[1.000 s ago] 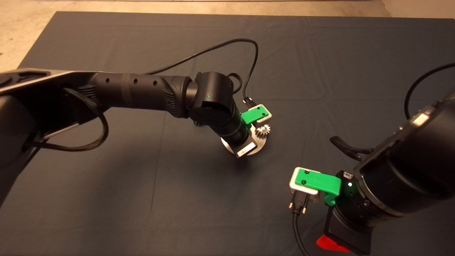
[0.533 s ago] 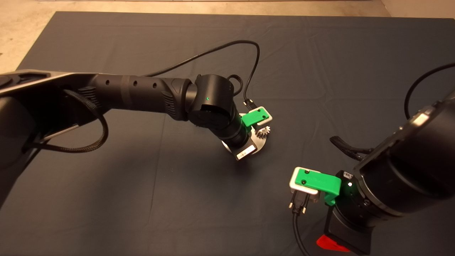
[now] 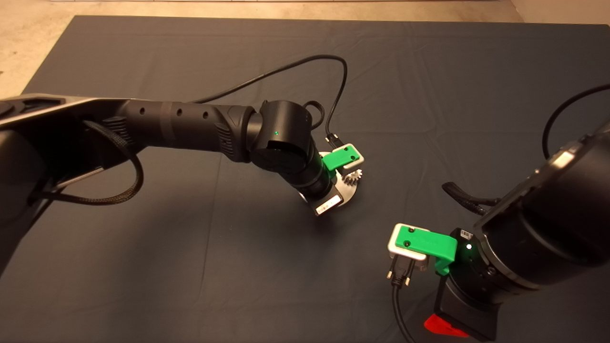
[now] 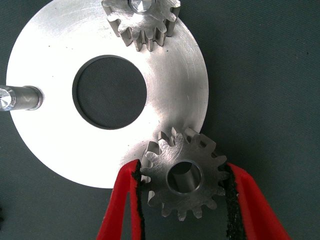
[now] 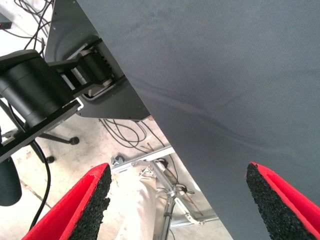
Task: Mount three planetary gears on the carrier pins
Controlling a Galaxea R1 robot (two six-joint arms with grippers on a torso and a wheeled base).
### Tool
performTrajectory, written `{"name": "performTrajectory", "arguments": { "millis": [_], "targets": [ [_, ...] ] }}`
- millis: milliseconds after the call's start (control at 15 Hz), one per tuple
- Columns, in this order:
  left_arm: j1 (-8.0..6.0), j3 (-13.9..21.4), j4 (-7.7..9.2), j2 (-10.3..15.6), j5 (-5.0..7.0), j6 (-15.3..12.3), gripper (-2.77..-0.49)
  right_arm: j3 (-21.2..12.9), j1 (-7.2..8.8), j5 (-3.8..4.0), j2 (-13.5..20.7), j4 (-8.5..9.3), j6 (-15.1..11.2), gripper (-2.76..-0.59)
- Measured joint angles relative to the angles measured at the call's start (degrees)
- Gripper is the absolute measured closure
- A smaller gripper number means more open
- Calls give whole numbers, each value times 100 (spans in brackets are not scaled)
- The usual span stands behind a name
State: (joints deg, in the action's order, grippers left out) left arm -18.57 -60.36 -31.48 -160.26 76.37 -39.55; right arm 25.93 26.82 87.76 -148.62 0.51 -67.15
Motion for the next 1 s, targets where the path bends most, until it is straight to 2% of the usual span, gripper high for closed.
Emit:
{"name": "performTrajectory", "arguments": {
  "millis": [267, 467, 600, 1000],
  "targets": [
    [0, 0, 2, 29, -2, 2, -70, 0, 0, 0, 0, 0, 0, -200],
    [0, 2, 13, 90, -77, 13, -70, 2, 0, 2, -1, 0, 0, -200],
    [-1, 2, 15, 96, -79, 94, -70, 2, 0, 0, -15, 0, 0, -200],
    [-1, 7, 15, 157, -124, 113, -70, 2, 0, 2, -37, 0, 0, -200]
  ]
}}
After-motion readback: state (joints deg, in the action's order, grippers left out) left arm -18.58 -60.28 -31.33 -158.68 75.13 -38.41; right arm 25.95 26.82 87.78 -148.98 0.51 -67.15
